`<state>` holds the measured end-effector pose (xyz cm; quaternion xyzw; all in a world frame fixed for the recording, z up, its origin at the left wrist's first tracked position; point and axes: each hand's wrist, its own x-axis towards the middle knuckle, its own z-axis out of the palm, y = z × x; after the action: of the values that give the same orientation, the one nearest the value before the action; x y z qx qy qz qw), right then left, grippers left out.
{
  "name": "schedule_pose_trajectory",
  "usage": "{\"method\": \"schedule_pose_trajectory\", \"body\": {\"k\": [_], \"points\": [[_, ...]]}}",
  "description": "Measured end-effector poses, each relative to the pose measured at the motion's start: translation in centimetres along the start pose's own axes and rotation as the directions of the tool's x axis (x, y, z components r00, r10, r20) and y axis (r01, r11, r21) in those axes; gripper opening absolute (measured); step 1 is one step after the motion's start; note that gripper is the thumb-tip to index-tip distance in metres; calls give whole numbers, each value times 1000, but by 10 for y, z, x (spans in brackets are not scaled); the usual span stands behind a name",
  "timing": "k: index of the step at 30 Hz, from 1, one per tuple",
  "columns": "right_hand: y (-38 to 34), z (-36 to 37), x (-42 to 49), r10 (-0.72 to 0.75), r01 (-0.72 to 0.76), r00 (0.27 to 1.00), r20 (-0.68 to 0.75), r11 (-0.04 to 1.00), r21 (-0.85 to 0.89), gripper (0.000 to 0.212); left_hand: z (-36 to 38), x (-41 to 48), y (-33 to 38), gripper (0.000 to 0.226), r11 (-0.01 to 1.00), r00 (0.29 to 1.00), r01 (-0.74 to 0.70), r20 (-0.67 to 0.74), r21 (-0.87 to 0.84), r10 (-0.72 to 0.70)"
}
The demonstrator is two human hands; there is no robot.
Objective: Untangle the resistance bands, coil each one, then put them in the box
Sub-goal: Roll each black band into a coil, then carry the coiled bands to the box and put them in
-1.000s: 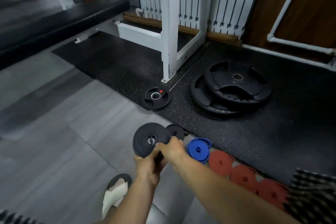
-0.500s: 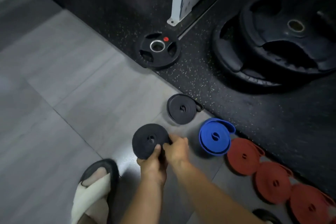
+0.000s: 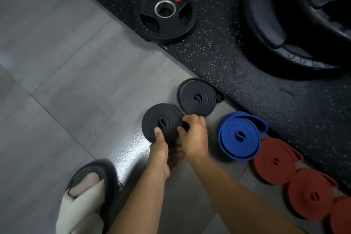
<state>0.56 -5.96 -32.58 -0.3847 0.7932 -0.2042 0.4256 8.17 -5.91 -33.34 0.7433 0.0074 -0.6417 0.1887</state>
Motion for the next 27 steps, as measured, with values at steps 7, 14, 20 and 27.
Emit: {"method": "schedule_pose_trajectory", "body": {"k": [7,14,20,27], "points": [[-1,-1,-16,-72,81,995,63,984,-156,48,0,-3,1,65,958,1000,-10,6,288,8],[2,-17,-21,-24,82,969,247,970,-229,60,2,-1,-1,67,982,997,62,40,180,-71],[-3,-33,-16,-17,85,968,252,962,-260,62,-12,-15,1,57,938,997,-18,78,347,-10],[-6,-38,-12,-8,51,983,186,972,-230,50,-8,-22,-3,41,915,995,-91,74,394,67]]}}
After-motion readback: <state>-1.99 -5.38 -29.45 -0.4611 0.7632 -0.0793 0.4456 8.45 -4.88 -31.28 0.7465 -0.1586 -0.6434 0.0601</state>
